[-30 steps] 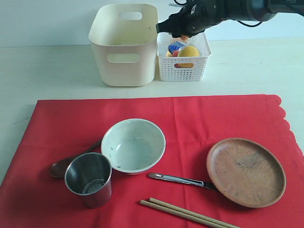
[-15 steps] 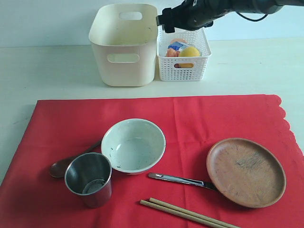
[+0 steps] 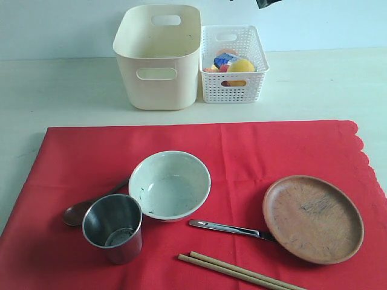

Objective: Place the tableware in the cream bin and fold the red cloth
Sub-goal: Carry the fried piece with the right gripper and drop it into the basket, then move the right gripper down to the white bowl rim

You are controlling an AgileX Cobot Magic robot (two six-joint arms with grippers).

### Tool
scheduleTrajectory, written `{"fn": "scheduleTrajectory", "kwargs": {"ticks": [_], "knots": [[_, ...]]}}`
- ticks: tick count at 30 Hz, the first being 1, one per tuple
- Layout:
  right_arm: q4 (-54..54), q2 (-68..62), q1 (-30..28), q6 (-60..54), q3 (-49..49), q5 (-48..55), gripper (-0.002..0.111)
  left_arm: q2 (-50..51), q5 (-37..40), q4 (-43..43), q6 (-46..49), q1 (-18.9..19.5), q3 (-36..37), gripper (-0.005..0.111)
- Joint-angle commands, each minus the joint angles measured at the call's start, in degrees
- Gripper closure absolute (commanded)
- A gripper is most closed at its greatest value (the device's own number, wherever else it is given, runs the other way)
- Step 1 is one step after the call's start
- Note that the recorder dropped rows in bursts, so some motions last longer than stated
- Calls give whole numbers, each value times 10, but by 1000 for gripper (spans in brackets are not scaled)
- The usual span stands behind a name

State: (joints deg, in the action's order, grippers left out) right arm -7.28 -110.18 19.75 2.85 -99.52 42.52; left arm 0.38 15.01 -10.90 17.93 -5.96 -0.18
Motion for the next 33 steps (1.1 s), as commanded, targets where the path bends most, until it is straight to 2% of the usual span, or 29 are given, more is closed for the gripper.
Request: {"fn": "scheduleTrajectory", "kwargs": {"ticks": [1,5,9,15,24,33], "knots": [[1,28,-1,-3,-2,67,108,-4,-1,0,1,0,2,105],[106,50,-1,-81,29,105,108,-4,-1,0,1,0,2,105],[219,79,-1,-142,96,86,108,-4,-1,0,1,0,2,105],[323,116,25,-232,208,44,108,-4,-1,0,1,0,2,105],[330,97,113,-243,271,0,108,-4,-1,0,1,0,2,105],[323,58,115,-217,271,-4,108,-4,-1,0,1,0,2,105]]}}
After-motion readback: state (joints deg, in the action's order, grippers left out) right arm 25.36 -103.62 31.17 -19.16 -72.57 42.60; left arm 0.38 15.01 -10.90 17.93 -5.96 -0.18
